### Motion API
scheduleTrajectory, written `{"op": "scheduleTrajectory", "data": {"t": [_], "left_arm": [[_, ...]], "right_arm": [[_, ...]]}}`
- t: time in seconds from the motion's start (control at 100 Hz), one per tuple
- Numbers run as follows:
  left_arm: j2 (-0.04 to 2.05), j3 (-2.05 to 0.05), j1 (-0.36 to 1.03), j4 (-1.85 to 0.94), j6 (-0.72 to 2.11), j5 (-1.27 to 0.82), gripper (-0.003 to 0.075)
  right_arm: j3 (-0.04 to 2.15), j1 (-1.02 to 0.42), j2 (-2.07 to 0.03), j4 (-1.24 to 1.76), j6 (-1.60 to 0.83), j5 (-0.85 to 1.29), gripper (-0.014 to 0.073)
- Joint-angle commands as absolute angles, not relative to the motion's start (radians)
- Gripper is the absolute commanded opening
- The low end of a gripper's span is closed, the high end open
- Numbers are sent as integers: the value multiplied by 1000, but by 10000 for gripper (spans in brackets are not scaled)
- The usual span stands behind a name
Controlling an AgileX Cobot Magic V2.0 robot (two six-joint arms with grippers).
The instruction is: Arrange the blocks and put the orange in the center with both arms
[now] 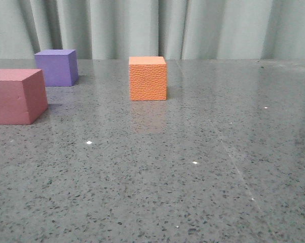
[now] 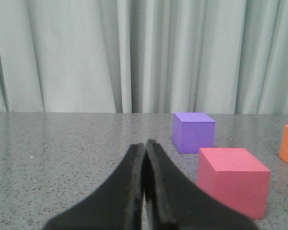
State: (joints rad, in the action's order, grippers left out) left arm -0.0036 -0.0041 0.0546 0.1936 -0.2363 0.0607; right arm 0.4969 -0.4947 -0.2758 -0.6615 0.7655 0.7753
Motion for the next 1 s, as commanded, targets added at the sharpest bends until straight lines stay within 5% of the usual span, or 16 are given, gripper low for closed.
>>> {"op": "scheduleTrajectory", "data": {"t": [0.0,0.29,0.54,0.99], "left_arm": [[-36,49,51,187,-235,136,-13],[-36,49,51,187,-235,136,-13],[-36,49,51,187,-235,136,-13],[-36,49,51,187,-235,136,-13]], "right_arm": [[466,-453,-202,-670,766,672,-67],[305,-307,39,-380,462,499,-67],[209,-180,31,-33,120,264,-67],[-15,-122,31,-9,107,21,-67]]}}
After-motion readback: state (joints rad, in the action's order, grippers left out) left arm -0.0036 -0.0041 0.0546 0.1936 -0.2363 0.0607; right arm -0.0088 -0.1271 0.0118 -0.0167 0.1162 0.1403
